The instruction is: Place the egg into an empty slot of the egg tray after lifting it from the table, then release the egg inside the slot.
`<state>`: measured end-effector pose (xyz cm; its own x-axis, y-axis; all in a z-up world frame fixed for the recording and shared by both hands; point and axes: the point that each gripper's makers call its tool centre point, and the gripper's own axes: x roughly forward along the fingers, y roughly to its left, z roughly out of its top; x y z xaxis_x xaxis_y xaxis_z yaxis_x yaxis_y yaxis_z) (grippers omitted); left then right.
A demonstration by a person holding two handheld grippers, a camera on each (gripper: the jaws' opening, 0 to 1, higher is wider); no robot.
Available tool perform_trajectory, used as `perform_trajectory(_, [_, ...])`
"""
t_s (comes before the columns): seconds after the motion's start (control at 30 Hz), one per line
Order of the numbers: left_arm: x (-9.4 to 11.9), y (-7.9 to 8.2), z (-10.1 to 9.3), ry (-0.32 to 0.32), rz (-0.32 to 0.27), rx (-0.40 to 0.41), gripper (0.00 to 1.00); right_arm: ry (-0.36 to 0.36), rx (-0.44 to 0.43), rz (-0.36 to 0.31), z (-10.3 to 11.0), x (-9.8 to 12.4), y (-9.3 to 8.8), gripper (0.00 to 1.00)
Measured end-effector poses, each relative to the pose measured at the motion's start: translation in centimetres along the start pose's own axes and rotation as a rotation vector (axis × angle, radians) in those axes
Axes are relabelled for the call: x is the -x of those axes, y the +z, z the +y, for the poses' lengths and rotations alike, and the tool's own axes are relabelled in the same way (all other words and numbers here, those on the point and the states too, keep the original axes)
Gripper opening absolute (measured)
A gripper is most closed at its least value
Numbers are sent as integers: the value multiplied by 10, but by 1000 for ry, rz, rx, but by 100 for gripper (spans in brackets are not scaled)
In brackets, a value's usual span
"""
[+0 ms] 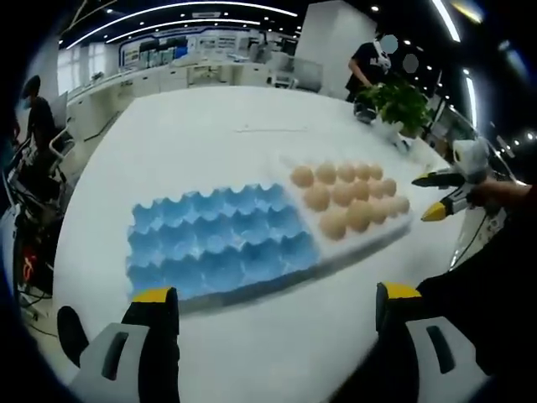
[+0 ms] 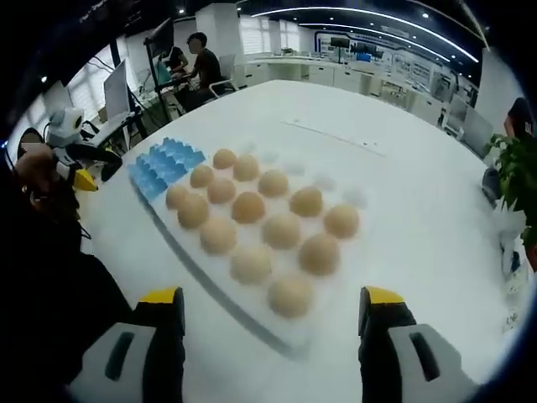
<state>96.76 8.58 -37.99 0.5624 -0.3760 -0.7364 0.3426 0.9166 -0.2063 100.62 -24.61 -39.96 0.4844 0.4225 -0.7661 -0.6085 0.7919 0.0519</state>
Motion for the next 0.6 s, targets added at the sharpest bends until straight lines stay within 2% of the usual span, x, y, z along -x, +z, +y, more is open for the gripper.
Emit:
perform_trajectory(0.07, [0,2,1,2,-12,8,100,-5,4,-10,-2,2,1,78])
perform_trajectory(0.17, [0,3,2,10,-16,14,100,-10,0,-27,-6,0,3,75])
perform_trajectory(0.23, [-1,6,2,12,-22,3,99,-7,-6,-29,-8,-2,3,70])
perform_trajectory(0.33, [-3,17,-1,14,-59,-13,99,-15,-23,-37,-11,-4,2,69])
perform_trajectory(0.5, [-9,24,-9,12,-50,-56,97,-24,-42,-78,-13,-2,2,63])
perform_trajectory(0.6, [-11,25,-14,2,-44,-72,97,-17,-35,-68,-12,-4,-5,57])
